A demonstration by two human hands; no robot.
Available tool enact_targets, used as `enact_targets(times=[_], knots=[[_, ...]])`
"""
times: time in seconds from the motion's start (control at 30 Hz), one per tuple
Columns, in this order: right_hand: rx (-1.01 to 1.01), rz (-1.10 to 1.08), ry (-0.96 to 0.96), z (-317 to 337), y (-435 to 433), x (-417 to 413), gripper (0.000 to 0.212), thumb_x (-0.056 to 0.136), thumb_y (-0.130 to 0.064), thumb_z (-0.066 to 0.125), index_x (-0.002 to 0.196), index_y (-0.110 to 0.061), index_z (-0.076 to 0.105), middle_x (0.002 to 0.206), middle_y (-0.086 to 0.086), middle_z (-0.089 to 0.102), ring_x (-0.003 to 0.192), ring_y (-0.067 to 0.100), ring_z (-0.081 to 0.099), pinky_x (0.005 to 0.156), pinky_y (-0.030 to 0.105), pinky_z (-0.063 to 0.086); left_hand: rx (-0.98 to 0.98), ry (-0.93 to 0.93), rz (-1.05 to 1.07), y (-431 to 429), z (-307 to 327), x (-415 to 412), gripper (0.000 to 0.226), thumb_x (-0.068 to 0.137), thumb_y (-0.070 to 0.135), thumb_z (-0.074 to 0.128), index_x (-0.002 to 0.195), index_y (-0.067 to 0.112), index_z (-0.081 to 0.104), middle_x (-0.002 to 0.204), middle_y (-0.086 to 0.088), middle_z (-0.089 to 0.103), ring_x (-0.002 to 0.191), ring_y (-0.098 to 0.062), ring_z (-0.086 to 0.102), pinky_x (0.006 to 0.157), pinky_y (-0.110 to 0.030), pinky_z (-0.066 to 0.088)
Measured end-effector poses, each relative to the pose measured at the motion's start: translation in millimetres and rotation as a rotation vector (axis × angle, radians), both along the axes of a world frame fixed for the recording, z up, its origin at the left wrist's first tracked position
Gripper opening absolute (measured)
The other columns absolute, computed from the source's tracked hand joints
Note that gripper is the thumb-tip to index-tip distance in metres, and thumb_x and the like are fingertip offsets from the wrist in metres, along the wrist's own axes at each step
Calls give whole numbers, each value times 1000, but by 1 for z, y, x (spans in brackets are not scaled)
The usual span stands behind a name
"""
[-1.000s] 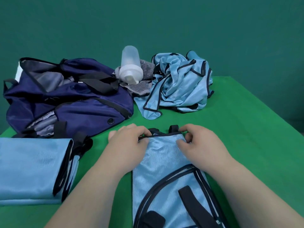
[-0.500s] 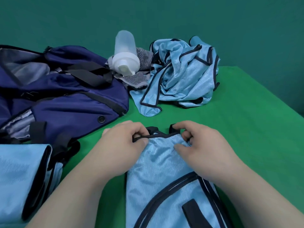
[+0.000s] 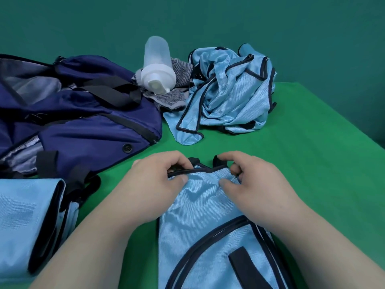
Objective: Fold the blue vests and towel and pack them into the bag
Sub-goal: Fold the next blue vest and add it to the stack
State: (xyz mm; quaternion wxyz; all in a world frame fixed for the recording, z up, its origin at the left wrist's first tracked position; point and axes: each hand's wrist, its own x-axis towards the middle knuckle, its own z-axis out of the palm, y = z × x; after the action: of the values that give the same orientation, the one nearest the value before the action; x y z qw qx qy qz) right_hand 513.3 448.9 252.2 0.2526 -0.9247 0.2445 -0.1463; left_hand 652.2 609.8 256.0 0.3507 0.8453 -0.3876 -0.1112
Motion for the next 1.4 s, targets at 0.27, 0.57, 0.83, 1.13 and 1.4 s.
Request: enact_targets(times=[0.27,0.57,0.83,1.13,1.4], knots=[[126,-35,-42,7,0,-3,41,79,-18,63,111,-44,61,75,0,57,61,14,51,59,37,46,52,-41,12,0,1,0,7,89,39,64,91,44,60,85,26,61,94,-2,53,89,-35,42],[291,-159,-81,12,-6,-24,31,82,-12,61,101,-37,63,61,-8,41,52,9,39,53,29,34,93,-91,-16,-2,4,-3,12,93,45,58,82,41,57,91,20,56,100,-5,45,96,-32,26],[236,-212,-117,-1,-3,-35,30,88,-18,63,109,-39,61,74,-2,51,60,15,48,63,33,46,88,-109,23,-7,3,-7,13,94,43,56,83,37,56,87,18,57,97,-9,46,93,-35,28],[177,-196,-94,-8,-10,-26,28,90,-22,63,110,-39,56,87,-6,53,68,15,51,67,35,48,35,-70,81,-3,1,-5,19,93,27,60,78,32,49,74,13,57,78,-6,49,77,-33,33],[173,-202,-122,-8,-10,-26,26,92,-24,62,108,-43,54,79,-2,55,71,16,51,70,35,40,51,-94,40,-2,-4,1,32,98,15,51,81,39,65,92,18,56,79,-1,53,66,-19,40]])
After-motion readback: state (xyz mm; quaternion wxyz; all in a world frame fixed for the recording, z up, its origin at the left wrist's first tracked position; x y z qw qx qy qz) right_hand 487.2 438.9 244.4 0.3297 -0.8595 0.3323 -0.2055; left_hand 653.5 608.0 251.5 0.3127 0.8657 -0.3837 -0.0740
